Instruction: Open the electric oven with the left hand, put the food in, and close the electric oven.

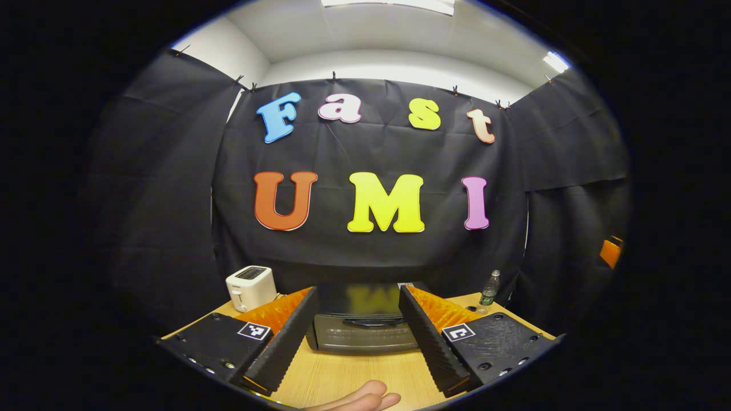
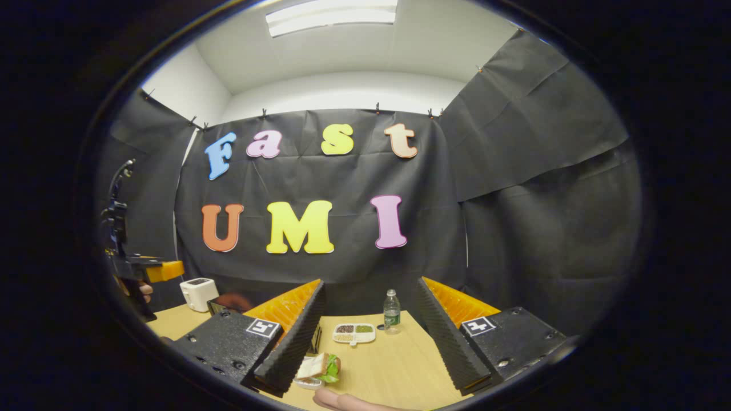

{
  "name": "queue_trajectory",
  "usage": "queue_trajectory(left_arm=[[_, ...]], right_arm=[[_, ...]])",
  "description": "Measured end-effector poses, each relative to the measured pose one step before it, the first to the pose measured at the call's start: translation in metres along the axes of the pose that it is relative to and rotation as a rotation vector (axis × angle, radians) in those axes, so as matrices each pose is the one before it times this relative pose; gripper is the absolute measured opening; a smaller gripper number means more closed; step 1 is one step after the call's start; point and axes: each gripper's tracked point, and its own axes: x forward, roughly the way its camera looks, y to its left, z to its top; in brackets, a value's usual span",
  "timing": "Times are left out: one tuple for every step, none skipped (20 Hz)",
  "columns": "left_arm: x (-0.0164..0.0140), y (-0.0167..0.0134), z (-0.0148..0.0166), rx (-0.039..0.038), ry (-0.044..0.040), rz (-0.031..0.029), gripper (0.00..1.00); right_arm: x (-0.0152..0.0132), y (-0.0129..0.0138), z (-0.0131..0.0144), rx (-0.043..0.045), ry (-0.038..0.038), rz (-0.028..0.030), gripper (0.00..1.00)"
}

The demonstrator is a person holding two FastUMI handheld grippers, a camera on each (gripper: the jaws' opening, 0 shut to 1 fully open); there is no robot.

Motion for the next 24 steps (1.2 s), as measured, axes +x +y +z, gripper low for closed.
queue_trajectory(left_arm=[[0.01773,-0.00306,-0.01071,-0.00529,0.02924,-0.00705,0.94],[0.01536,-0.00418,-0.01178,0.00176,0.03537,-0.00629,0.94],[0.01587,-0.00282,-0.00766,-0.00052,0.02552,-0.00339,0.94],[0.01575,-0.00398,-0.00836,0.00045,0.02253,-0.00712,0.94],[0.01468,-0.00267,-0.00828,-0.0053,0.0249,-0.0037,0.94],[0.0128,-0.00391,-0.00951,0.0022,0.02636,-0.00684,0.94],[0.01084,-0.00137,-0.00828,0.00549,0.02845,0.00231,0.94],[0.01145,-0.00022,-0.00776,0.00962,0.01742,0.00579,0.94],[0.01084,0.00006,-0.00689,0.00454,0.02455,0.0036,0.94],[0.00996,0.00142,-0.00649,0.0054,0.01867,0.00336,0.94],[0.00852,0.00232,-0.00649,0.00006,0.02167,0.01162,0.94],[0.00639,0.00115,-0.00622,0.00052,0.01938,0.00264,0.94],[0.00599,0.00062,-0.00647,-0.00291,0.01716,-0.00207,0.94],[0.00426,-0.00012,-0.00498,-0.00214,0.01932,0.00042,0.94],[0.00297,-0.00002,-0.00311,-0.00051,0.01338,0.00013,0.94],[0.00201,-0.00175,-0.00433,0.0034,0.01497,-0.00044,0.94],[0.00219,-0.00229,-0.00444,0.00308,0.01368,-0.00613,0.82],[0.00114,-0.00005,-0.00651,0.00641,0.02764,0.00216,0.94],[-0.00221,0.0015,-0.00003,0.02315,0.00293,0.0062,0.82],[0.004,-0.00071,-0.00186,0.00192,0.00276,0.00024,0.96],[-0.00139,-0.0015,-0.00066,-0.00893,0.00767,-0.00165,0.97],[-0.00076,0.00107,-0.00152,-0.00766,0.00645,-0.00198,0.97],[-0.00207,-0.00004,-0.00156,-0.00321,0.0053,-0.00115,0.98],[-0.00242,-0.00034,-0.00151,-0.00586,0.00423,0.00024,0.98]], right_arm=[[0.00568,-0.00326,-0.00185,-0.00126,0.00041,-0.00466,0.94],[0.00584,-0.00395,-0.00182,0.00142,0.00164,-0.00974,0.94],[0.00491,-0.00342,-0.00335,0.00114,0.00391,-0.00579,0.94],[0.00436,-0.00264,-0.00412,0.00511,0.00961,-0.00388,1.0],[0.00344,-0.00255,-0.00298,0.01232,0.00984,-0.00108,1.0],[0.00361,-0.00143,-0.00231,0.00958,0.0096,0.00219,1.0],[0.00348,-0.00234,-0.00246,0.00774,0.00747,-0.003,1.0],[0.00312,-0.0036,-0.00157,-0.00354,0.00658,-0.00539,0.95],[0.00189,-0.00422,-0.00137,-0.00594,0.00394,-0.00982,0.94],[0.00165,-0.00326,0.00138,-0.00233,-0.00412,-0.00883,0.95],[-0.00055,-0.0012,0.00019,-0.00049,-0.00339,-0.00064,0.94],[-0.00036,0.0002,0.00074,-0.0015,-0.00298,0.00518,0.95],[-0.0001,-0.00174,-0.00141,-0.00245,-0.00033,0.00116,0.95],[0.00045,-0.00301,0.00023,-0.0012,-0.00055,-0.00326,0.94],[0.0002,-0.00136,0.00077,0.00003,-0.00594,0.0014,0.95],[-0.0005,-0.00017,0.00047,-0.00014,-0.00129,0.00239,0.95],[-0.00032,-0.00081,-0.00227,0.00032,0.00345,0.00027,0.94],[0.00008,-0.00115,0.00008,0.00205,0.00181,-0.00258,0.94],[0.00007,-0.00088,-0.00122,-0.00077,0.00205,-0.00208,0.95],[-0.00037,-0.00129,-0.00055,-0.00241,0.00225,-0.00297,0.94],[-0.00038,-0.00135,-0.00074,-0.00285,0.00486,-0.00203,0.94],[-0.00047,-0.00117,-0.00041,-0.0001,0.00454,-0.00144,0.94],[-0.00088,0.00081,0.00057,-0.00199,-0.00023,0.00021,0.95],[-0.00089,-0.0003,0.00084,-0.00399,-0.00027,-0.00085,0.95]])
